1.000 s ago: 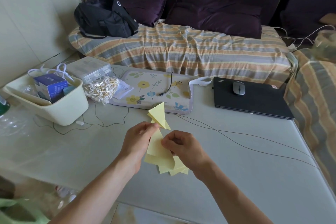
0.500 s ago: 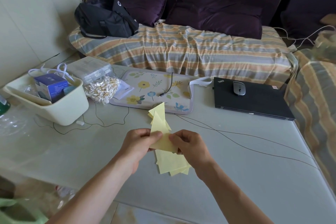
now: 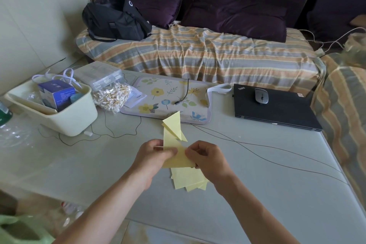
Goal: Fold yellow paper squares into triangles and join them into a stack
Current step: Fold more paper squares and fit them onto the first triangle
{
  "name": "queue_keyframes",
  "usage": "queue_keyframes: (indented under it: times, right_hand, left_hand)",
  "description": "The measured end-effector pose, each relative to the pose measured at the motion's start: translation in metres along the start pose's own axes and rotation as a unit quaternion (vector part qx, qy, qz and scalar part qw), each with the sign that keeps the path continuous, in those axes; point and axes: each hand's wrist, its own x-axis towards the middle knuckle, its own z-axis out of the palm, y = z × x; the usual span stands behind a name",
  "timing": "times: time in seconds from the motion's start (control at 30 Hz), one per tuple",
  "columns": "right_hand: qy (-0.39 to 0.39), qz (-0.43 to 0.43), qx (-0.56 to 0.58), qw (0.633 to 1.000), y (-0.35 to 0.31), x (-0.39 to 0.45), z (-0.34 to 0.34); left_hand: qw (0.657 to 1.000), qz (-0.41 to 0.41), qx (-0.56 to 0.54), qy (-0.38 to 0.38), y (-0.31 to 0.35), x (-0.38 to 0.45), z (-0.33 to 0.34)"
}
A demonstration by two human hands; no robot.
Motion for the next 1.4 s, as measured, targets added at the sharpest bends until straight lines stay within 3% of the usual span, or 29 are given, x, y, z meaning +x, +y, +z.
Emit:
queue_keyframes:
  times: [0.13, 0.23, 0.4, 0.5, 0.6, 0.77, 0.93, 1.1, 1.4]
  right_hand:
    - [0.006, -0.019, -0.126, 0.992, 0.004, -0.002, 0.002]
    - [0.022, -0.027, -0.144, 0.989, 0.004, -0.001, 0.002]
    - [0.081, 0.027, 0.026, 0.996, 0.004, 0.005, -0.003]
    - [0.102, 0.040, 0.074, 0.991, 0.005, 0.005, -0.006]
    - [0.074, 0.042, 0.084, 0.993, 0.005, 0.002, -0.004]
    - [0.028, 0.048, 0.104, 0.993, 0.000, -0.001, 0.001]
    - [0.004, 0.039, 0.084, 0.996, -0.001, -0.001, -0.004]
    - [-0.049, 0.041, 0.073, 0.995, -0.002, -0.002, -0.002]
    - [-0.008, 0.024, 0.130, 0.991, -0.006, -0.003, -0.001]
  left_hand:
    - [0.999, 0.006, 0.031, 0.030, -0.001, 0.000, -0.002]
    - [0.999, 0.009, 0.033, 0.013, -0.002, 0.004, -0.006]
    - [0.999, -0.027, 0.021, -0.002, 0.000, 0.001, -0.007]
    - [0.991, -0.070, 0.086, -0.074, -0.002, -0.001, -0.006]
    - [0.978, -0.099, 0.124, -0.136, -0.005, -0.006, -0.001]
    - [0.994, -0.059, 0.053, -0.070, -0.002, -0.005, 0.001]
    - [0.995, -0.062, 0.009, -0.077, -0.002, -0.004, 0.000]
    - [0.998, -0.016, -0.063, 0.006, 0.003, 0.002, 0.001]
    - [0.990, -0.036, -0.131, 0.030, 0.004, 0.006, -0.002]
